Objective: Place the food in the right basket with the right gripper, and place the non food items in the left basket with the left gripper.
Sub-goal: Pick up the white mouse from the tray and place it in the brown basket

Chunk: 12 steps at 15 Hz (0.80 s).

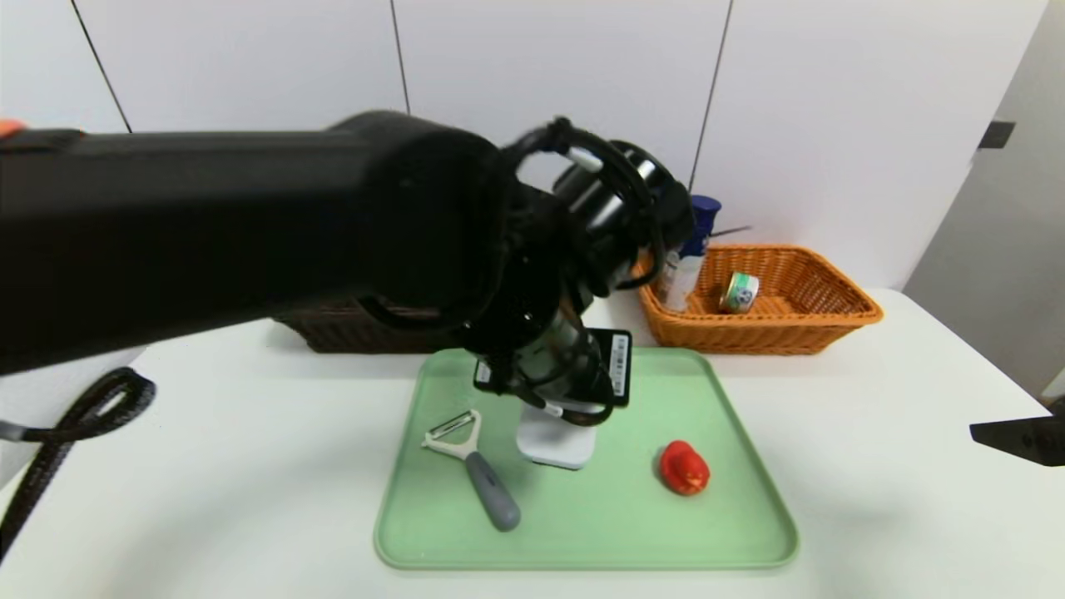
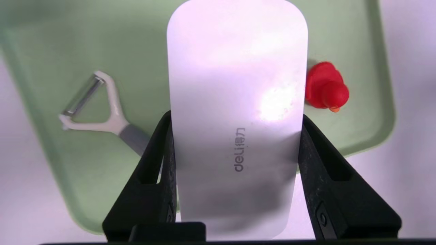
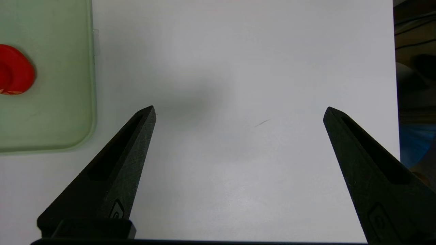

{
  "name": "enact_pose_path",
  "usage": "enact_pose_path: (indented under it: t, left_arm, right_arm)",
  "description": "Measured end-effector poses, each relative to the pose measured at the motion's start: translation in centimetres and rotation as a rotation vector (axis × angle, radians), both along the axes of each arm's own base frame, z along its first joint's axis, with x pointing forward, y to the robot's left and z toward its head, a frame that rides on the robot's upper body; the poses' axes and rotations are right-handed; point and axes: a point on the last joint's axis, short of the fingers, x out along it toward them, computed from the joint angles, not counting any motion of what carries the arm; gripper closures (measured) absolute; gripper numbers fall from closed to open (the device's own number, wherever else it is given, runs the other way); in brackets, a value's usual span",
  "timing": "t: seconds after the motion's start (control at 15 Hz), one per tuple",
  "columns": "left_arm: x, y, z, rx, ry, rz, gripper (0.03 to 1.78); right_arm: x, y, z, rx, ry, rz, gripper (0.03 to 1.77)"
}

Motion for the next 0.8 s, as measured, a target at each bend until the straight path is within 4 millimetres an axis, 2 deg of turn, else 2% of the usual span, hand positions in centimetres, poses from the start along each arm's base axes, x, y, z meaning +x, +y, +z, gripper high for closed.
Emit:
enact_pose_path:
  t: [0.13, 0.4, 0.6, 0.8]
  left_arm:
    - [0.5, 2.4, 2.3, -0.008, -0.070, -0.007, 0.81]
    - [3.2, 8.5, 5.8, -0.015, -0.203, 0.053, 0.81]
    - [5.3, 12.9, 6.9, -0.016, -0.239, 0.069, 0.81]
    - [8.3, 17.2, 7.0, -0.016, -0.294, 0.119, 0.81]
  right_arm:
    - [0.0, 0.0, 0.0, -0.002, -0.002, -0.002, 0.10]
    - [0.0, 0.0, 0.1, -0.002, -0.004, -0.002, 0.10]
    - [0.0, 0.0, 0.2, -0.004, -0.009, -0.002, 0.10]
    - [0.0, 0.0, 0.3, -0.004, -0.011, -0.003, 0.10]
